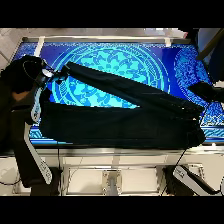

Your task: Fold the clothes and pants, and hang the long-sleeved shirts on hangers.

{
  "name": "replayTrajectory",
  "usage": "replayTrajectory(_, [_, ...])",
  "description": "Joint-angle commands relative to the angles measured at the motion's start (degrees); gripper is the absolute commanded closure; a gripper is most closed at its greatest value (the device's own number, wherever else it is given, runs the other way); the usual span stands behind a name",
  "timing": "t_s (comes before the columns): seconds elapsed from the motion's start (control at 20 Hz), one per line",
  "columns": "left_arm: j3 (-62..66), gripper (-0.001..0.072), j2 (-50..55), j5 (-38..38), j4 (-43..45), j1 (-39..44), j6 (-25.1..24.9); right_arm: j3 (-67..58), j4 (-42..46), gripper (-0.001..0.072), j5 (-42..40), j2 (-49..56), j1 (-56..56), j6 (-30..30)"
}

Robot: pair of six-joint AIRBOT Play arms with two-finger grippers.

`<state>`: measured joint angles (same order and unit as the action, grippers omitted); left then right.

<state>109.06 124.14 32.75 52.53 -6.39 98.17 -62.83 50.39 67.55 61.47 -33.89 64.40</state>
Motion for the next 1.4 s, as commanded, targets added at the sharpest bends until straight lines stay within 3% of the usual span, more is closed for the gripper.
replayTrajectory(0.0, [0.3, 0.0692, -4.7, 6.7, 9.3, -1.9, -1.7, -0.1, 6.4, 0.0121, -1.9, 0.0, 0.0, 0.0])
replayTrajectory(0.2, [-0.3, 0.0691, -15.1, 27.8, 35.0, -2.9, -0.9, -0.1, 9.9, 0.0121, -1.8, 0.0, 0.0, 0.0])
replayTrajectory(0.3, [-4.2, 0.0691, -19.9, 31.6, 38.1, -2.9, -0.9, 0.0, 11.6, 0.0121, -1.8, 0.0, 0.0, 0.0])
replayTrajectory(0.45, [-18.5, 0.0691, -28.3, 29.9, 38.4, -2.9, -0.9, 0.2, 15.7, 0.0122, -1.6, 0.0, -0.1, 0.1])
replayTrajectory(0.65, [-36.3, 0.069, -36.3, 21.1, 38.4, -3.0, 0.5, 3.2, 15.9, 0.0122, -6.9, 3.1, 0.0, 2.5])
replayTrajectory(0.95, [-37.5, 0.069, -36.6, 19.8, 38.3, -2.9, 0.9, 3.3, 11.5, 0.0122, -13.7, 19.7, 0.0, 2.8])
replayTrajectory(1.2, [-37.5, 0.069, -36.6, 19.7, 38.3, -2.9, 0.9, 3.3, 10.8, 0.0122, -24.2, 22.6, 0.0, 1.9])
replayTrajectory(1.3, [-37.5, 0.069, -36.6, 19.7, 38.3, -2.9, 0.9, 3.3, 7.8, 0.0123, -23.2, 23.7, 0.0, -1.6])
replayTrajectory(1.35, [-37.5, 0.069, -36.6, 19.7, 38.3, -2.9, 0.9, 3.3, 4.2, 0.0167, -23.1, 24.1, 0.0, -4.0])
